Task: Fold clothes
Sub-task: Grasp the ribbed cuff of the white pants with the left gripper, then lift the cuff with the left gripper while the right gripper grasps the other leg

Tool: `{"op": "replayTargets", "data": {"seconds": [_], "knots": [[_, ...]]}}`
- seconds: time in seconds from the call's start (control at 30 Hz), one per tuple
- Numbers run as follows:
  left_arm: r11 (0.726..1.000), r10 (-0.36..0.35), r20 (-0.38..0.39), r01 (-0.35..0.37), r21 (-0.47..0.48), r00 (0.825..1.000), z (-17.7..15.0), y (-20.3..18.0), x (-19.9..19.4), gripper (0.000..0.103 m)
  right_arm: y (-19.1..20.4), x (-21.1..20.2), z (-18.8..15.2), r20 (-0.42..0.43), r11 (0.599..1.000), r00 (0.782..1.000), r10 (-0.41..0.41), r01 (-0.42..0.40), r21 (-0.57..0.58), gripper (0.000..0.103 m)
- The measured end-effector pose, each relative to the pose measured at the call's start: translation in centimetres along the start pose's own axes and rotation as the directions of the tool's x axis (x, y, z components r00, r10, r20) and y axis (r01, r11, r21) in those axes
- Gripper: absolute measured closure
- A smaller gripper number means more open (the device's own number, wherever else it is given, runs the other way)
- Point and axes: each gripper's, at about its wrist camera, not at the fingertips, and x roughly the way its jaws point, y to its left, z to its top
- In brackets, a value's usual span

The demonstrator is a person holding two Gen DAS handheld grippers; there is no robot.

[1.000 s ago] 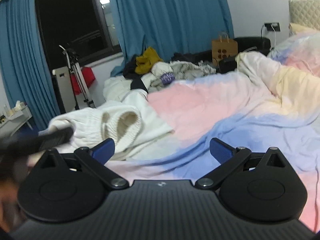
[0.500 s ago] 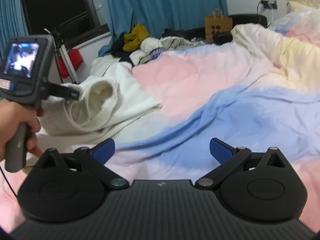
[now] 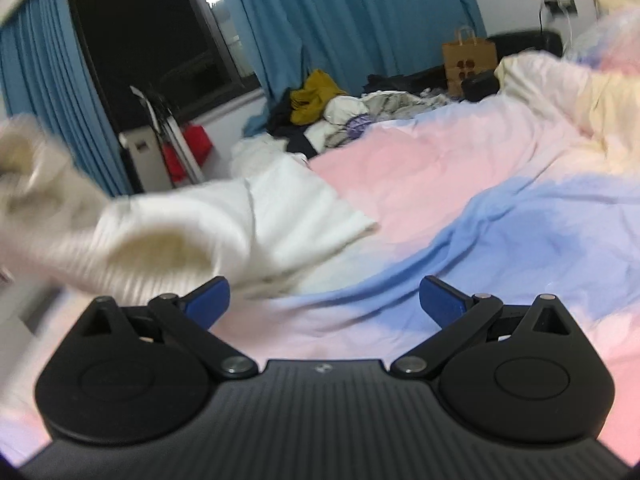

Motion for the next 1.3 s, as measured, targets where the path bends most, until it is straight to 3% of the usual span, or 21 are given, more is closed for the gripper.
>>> {"op": "replayTargets", "data": {"seconds": [0.1, 0.23, 0.4, 0.53, 0.6, 0.7, 0.8, 0.9, 0.97, 1.07, 1.2, 1.3], "knots": [[0.995, -0.005, -0.047, 0.000, -0.104, 0.999, -2.5, 4.6, -3.6, 0.091, -0.5, -1.1, 0.1, -0.030, 0.986, 0.993, 0.115, -0.111, 0.128, 0.000], [0.969, -0.042, -0.148, 0.004, -0.245, 0.988, -7.9, 10.4, -5.0, 0.094, -0.2, -1.9, -0.8, -0.094, 0.928, 0.954, 0.285, -0.250, 0.275, 0.000], [0.913, -0.128, -0.230, 0.024, -0.407, 0.965, -12.9, 15.0, -4.8, 0.093, 1.1, -1.4, -1.8, -0.163, 0.892, 0.918, 0.361, -0.289, 0.348, 0.000], [0.907, -0.129, -0.244, 0.015, -0.421, 0.961, -14.0, 15.9, -5.3, 0.090, 1.9, -0.2, -2.8, -0.224, 0.891, 0.901, 0.371, -0.278, 0.358, 0.000], [0.897, -0.127, -0.236, 0.009, -0.443, 0.963, -14.1, 16.1, -5.7, 0.083, 2.2, 1.2, -3.0, -0.248, 0.901, 0.902, 0.353, -0.256, 0.351, 0.009], [0.847, -0.163, -0.232, 0.015, -0.531, 0.959, -14.8, 17.1, -6.6, 0.079, 2.4, 3.8, -3.1, -0.294, 0.921, 0.898, 0.327, -0.234, 0.310, 0.021], [0.819, -0.180, -0.205, 0.031, -0.573, 0.962, -15.0, 18.3, -7.9, 0.072, 2.5, 5.7, -3.5, -0.314, 0.929, 0.894, 0.321, -0.231, 0.291, 0.021], [0.785, -0.218, -0.154, 0.080, -0.614, 0.964, -14.4, 18.2, -8.0, 0.059, 2.6, 7.5, -4.0, -0.320, 0.916, 0.879, 0.354, -0.257, 0.308, 0.023], [0.772, -0.229, -0.078, 0.132, -0.622, 0.970, -13.9, 17.6, -7.9, 0.050, 3.0, 8.4, -4.3, -0.321, 0.910, 0.869, 0.378, -0.283, 0.304, 0.033], [0.763, -0.270, 0.006, 0.217, -0.609, 0.963, -13.9, 17.1, -7.4, 0.047, 3.9, 8.6, -4.6, -0.319, 0.928, 0.882, 0.348, -0.274, 0.254, 0.046], [0.740, -0.324, 0.018, 0.265, -0.619, 0.946, -14.3, 16.5, -6.3, 0.046, 4.3, 7.6, -4.3, -0.291, 0.931, 0.894, 0.341, -0.278, 0.236, 0.065], [0.723, -0.346, 0.048, 0.299, -0.622, 0.937, -14.3, 16.2, -6.4, 0.041, 5.1, 6.2, -3.6, -0.242, 0.926, 0.901, 0.359, -0.311, 0.213, 0.072]]}}
